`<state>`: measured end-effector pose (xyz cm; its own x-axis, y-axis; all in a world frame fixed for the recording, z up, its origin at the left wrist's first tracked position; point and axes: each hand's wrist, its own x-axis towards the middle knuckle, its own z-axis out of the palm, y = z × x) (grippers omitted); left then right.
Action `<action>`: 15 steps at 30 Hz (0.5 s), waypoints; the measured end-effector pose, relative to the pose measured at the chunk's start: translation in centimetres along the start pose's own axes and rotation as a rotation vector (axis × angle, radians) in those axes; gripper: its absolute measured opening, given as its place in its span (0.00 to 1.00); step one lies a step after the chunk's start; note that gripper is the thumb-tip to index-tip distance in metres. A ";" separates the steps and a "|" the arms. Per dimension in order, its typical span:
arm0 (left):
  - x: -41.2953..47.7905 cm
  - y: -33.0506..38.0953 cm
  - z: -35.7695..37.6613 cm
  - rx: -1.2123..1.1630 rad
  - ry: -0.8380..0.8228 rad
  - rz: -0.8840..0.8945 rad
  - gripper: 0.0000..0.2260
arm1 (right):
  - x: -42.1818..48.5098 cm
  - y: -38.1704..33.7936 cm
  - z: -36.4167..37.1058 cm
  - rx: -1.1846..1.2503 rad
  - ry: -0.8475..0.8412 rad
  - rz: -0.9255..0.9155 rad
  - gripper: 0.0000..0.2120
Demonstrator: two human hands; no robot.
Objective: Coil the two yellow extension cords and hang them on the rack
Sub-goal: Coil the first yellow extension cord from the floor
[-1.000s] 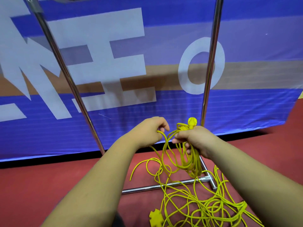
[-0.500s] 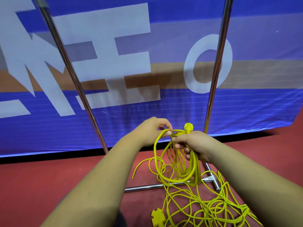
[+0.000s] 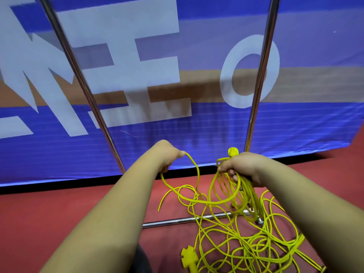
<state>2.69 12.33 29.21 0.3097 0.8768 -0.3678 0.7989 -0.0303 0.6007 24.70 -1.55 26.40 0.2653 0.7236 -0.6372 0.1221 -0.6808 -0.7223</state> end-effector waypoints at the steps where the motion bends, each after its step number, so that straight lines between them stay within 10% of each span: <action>1: -0.2 0.1 0.0 0.128 0.032 0.020 0.12 | 0.1 0.1 -0.1 -0.006 0.012 0.047 0.12; 9: -1.7 0.5 -1.1 -0.113 -0.181 0.383 0.06 | 1.2 1.0 -0.8 0.020 0.180 0.163 0.21; 15: -2.6 1.1 -0.8 -0.340 -0.559 0.671 0.06 | 1.5 0.9 -1.2 0.009 0.357 -0.205 0.09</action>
<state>2.30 10.37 31.37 0.9248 0.3660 -0.1034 0.1965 -0.2268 0.9539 26.33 -1.21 25.07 0.5513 0.7585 -0.3475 0.1995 -0.5243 -0.8279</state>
